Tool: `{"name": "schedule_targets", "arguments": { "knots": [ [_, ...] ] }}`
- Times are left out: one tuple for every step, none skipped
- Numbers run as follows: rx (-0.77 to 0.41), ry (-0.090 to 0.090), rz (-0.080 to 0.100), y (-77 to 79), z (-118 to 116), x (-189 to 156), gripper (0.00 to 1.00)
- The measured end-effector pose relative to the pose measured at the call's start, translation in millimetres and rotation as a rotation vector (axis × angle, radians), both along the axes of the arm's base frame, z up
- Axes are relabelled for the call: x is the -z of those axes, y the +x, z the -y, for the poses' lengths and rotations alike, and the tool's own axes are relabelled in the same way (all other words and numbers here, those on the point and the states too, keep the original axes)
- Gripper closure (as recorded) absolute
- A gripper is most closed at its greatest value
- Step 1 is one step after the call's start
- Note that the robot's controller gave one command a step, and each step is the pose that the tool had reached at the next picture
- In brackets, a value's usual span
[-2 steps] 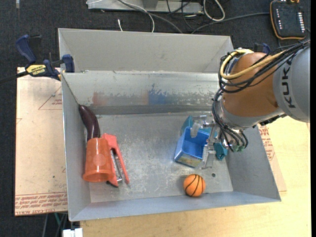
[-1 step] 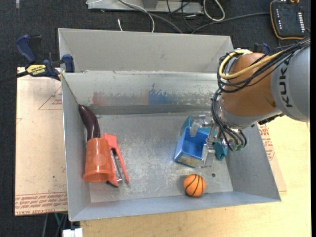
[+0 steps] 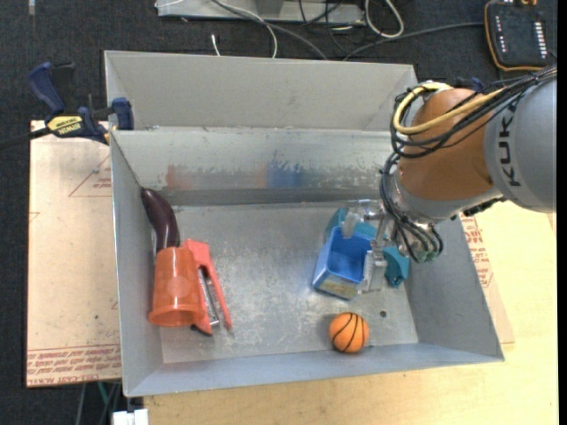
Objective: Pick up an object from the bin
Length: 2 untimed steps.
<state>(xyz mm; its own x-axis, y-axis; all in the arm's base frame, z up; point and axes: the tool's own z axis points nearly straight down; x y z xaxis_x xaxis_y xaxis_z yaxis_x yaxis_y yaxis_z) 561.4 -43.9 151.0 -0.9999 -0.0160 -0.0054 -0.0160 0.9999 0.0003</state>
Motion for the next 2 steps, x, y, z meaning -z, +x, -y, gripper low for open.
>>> {"name": "schedule_targets", "arguments": {
  "knots": [
    [-0.002, 0.001, -0.005, 32.6, -1, 4, 0.0],
    [-0.122, 0.001, -0.003, 19.2, -6, -53, 1.0]
  ]
}}
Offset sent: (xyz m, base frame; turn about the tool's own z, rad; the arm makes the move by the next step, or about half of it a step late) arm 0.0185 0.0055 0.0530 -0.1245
